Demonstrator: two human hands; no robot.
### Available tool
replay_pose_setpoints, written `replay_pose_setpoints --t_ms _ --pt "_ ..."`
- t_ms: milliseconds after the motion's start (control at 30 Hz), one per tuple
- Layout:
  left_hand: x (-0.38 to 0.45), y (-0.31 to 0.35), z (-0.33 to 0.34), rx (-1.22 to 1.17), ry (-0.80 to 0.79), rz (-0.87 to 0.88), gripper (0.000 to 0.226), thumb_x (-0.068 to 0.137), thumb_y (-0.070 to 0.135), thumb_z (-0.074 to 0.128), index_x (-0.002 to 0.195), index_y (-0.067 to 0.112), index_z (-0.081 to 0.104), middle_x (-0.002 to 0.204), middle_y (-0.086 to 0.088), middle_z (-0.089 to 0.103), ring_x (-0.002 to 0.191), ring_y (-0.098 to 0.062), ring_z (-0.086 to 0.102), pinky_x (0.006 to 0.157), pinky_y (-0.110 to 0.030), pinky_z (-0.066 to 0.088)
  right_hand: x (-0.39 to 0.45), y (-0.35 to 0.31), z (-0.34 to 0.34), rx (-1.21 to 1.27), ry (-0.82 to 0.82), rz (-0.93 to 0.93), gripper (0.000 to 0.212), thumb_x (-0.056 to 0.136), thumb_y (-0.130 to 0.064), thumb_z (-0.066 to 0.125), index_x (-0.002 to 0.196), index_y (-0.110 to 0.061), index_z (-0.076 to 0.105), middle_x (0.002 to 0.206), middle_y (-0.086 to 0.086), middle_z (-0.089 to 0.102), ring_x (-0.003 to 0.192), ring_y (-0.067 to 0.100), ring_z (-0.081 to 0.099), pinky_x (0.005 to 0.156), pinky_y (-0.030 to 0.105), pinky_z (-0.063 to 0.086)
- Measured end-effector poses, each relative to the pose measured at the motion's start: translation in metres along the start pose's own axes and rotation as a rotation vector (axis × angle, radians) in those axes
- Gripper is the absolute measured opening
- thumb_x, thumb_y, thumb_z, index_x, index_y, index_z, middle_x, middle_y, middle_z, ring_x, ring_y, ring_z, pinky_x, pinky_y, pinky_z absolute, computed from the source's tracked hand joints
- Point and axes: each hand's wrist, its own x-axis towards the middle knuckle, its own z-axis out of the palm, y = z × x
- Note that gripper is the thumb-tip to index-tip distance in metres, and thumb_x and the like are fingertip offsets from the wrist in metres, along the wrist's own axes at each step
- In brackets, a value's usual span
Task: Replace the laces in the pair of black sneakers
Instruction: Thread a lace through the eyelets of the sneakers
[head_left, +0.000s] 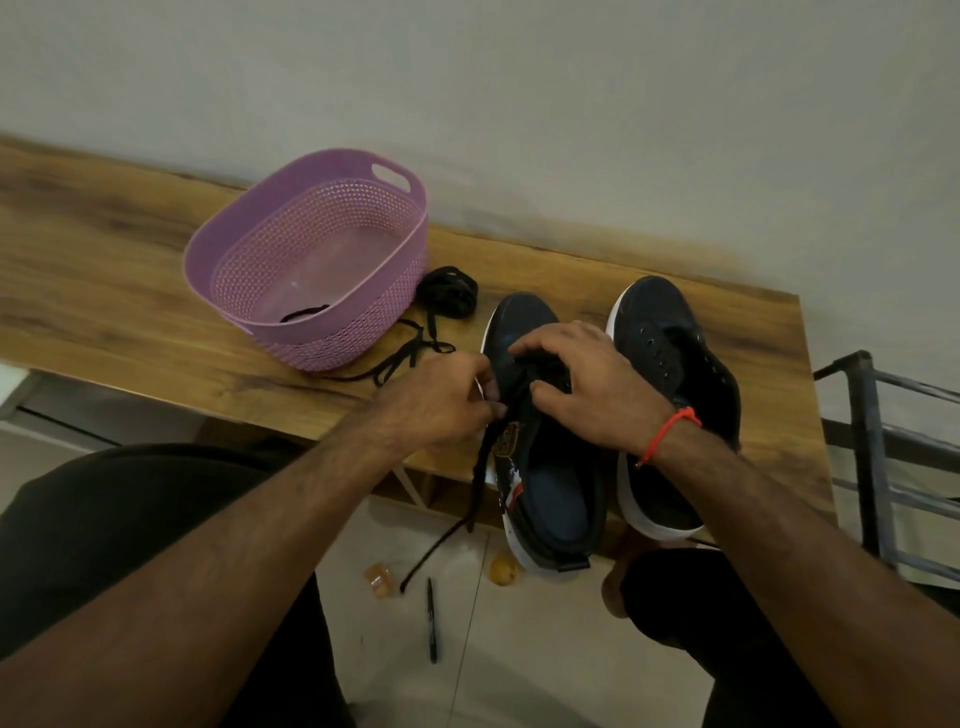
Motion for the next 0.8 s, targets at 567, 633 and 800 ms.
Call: replay_pose_setpoints --t_ms 567,633,800 --pt "-0.002 0.007 -0.033 -0.592 0.231 0.044 0.029 0.101 0.044 0.056 0.097 0.019 0.072 0.059 0.009 0.060 0.055 -0.001 0.054 0.059 -0.020 0.041 -0.004 -0.022 -0.025 0.739 0.033 0.117 0.018 0.093 -0.004 0.054 0.088 -0.016 0.067 0.102 0.005 0.067 0.089 0.006 0.062 0.081 0.025 0.051" --pt "-0.001 0.002 -0.034 -0.558 0.286 0.021 0.037 0.103 0.048 0.052 0.097 0.017 0.072 0.054 0.010 0.058 0.051 -0.001 0.052 0.058 -0.020 0.040 0.001 -0.018 -0.031 0.838 0.130 0.124 0.020 0.083 -0.015 0.058 0.072 -0.026 0.069 0.094 -0.002 0.069 0.092 0.010 0.060 0.083 0.033 0.043" --pt "0.002 0.005 -0.032 -0.640 0.369 0.125 0.019 0.100 0.035 0.063 0.103 0.018 0.067 0.063 0.008 0.061 0.057 -0.006 0.055 0.062 -0.027 0.049 0.000 -0.008 -0.031 0.538 0.281 0.071 0.018 0.093 -0.020 0.063 0.111 -0.022 0.063 0.118 -0.005 0.061 0.106 -0.002 0.054 0.100 0.028 0.041"
